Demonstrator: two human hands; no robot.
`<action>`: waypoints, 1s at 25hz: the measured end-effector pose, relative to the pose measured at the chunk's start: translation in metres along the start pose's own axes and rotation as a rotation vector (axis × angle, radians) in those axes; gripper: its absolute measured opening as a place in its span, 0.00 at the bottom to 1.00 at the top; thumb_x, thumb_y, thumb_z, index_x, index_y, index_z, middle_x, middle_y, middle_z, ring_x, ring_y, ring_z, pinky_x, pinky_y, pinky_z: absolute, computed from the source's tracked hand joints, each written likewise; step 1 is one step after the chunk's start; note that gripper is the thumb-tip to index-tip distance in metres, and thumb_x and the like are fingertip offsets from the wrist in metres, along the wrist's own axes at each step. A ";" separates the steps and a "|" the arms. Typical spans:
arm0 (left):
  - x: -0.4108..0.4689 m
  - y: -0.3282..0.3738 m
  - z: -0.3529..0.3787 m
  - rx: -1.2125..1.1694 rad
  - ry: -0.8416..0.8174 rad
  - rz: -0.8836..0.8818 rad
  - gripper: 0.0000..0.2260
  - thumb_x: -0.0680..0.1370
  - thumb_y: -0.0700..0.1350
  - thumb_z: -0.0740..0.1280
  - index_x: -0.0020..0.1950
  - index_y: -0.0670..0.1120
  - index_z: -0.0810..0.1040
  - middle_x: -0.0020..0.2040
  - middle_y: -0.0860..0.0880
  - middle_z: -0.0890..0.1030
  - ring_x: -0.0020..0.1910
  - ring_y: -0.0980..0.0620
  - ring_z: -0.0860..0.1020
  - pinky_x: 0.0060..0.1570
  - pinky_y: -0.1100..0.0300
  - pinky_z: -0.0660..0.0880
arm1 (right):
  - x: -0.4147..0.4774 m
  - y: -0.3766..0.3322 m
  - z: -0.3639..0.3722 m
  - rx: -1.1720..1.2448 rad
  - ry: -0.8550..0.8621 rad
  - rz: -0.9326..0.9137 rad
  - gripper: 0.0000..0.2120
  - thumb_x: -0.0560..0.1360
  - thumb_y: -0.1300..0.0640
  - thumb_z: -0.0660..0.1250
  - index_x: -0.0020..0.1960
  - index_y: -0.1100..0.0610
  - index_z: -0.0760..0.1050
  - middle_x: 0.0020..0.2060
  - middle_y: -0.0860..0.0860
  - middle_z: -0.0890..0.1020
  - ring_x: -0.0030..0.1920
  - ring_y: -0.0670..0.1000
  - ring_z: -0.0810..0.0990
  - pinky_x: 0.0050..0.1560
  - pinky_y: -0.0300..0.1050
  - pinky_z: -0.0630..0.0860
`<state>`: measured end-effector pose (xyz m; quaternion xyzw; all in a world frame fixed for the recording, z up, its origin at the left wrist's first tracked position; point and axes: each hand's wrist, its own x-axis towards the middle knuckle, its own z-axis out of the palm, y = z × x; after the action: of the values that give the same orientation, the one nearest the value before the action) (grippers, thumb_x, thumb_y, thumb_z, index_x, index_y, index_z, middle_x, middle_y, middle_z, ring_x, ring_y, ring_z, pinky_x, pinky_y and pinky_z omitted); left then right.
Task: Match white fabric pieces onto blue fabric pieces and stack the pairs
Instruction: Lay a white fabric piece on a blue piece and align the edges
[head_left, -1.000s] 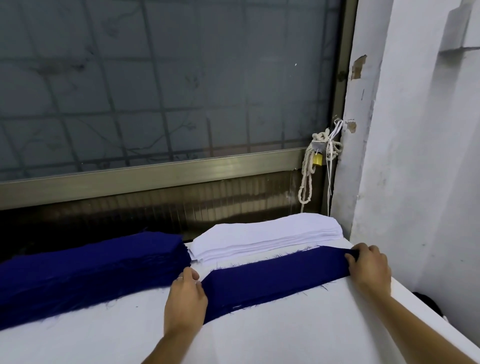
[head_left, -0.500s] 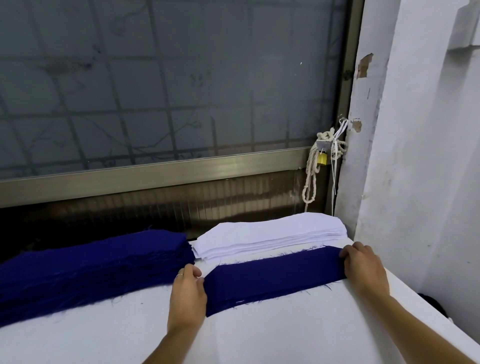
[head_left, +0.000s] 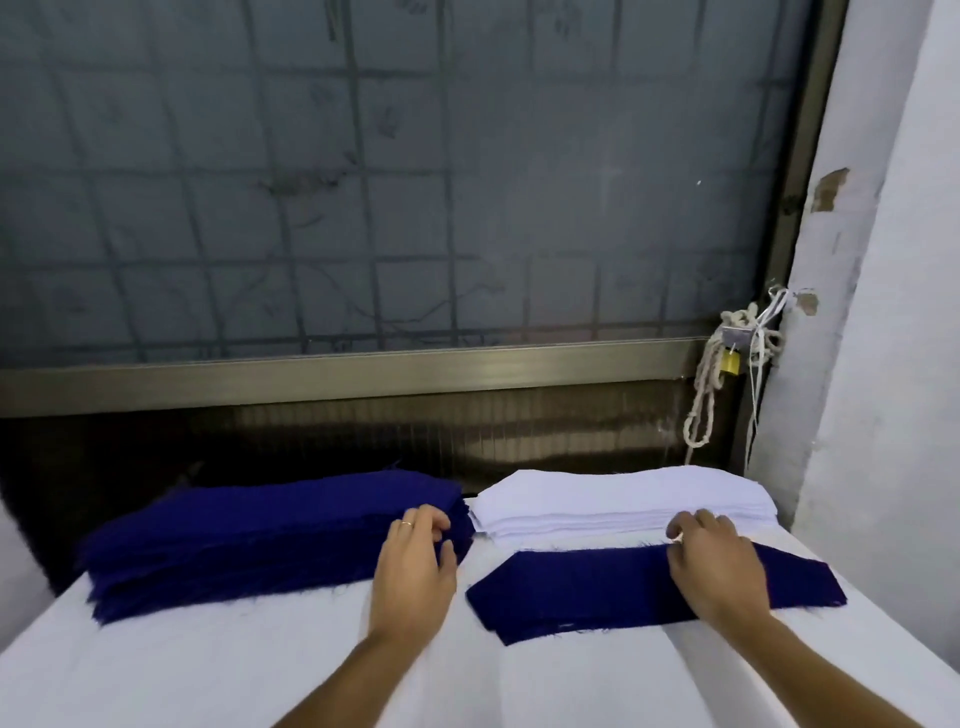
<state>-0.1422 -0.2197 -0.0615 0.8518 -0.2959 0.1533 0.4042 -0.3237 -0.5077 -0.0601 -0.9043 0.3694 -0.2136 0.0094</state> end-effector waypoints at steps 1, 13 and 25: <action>0.008 -0.007 -0.019 0.002 0.034 0.008 0.10 0.79 0.42 0.69 0.54 0.55 0.72 0.48 0.62 0.72 0.49 0.59 0.73 0.48 0.61 0.77 | -0.002 -0.025 -0.002 0.083 -0.007 -0.042 0.08 0.81 0.54 0.61 0.58 0.47 0.75 0.54 0.45 0.80 0.52 0.46 0.75 0.50 0.42 0.76; 0.073 -0.180 -0.203 0.517 -0.101 -0.300 0.17 0.85 0.56 0.57 0.68 0.49 0.74 0.63 0.47 0.78 0.61 0.46 0.76 0.61 0.50 0.73 | 0.009 -0.302 -0.002 0.444 -0.054 -0.449 0.06 0.81 0.52 0.62 0.57 0.47 0.75 0.47 0.43 0.79 0.51 0.46 0.76 0.55 0.46 0.75; 0.104 -0.246 -0.232 0.451 -0.192 -0.362 0.19 0.83 0.53 0.64 0.72 0.48 0.72 0.66 0.47 0.73 0.59 0.48 0.77 0.59 0.52 0.78 | 0.028 -0.403 0.055 0.398 -0.236 -0.570 0.09 0.82 0.48 0.62 0.61 0.47 0.73 0.60 0.44 0.73 0.62 0.48 0.72 0.67 0.48 0.66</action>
<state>0.0880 0.0436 -0.0111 0.9695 -0.1347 0.0594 0.1959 -0.0173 -0.2414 -0.0289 -0.9699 0.0502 -0.1696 0.1676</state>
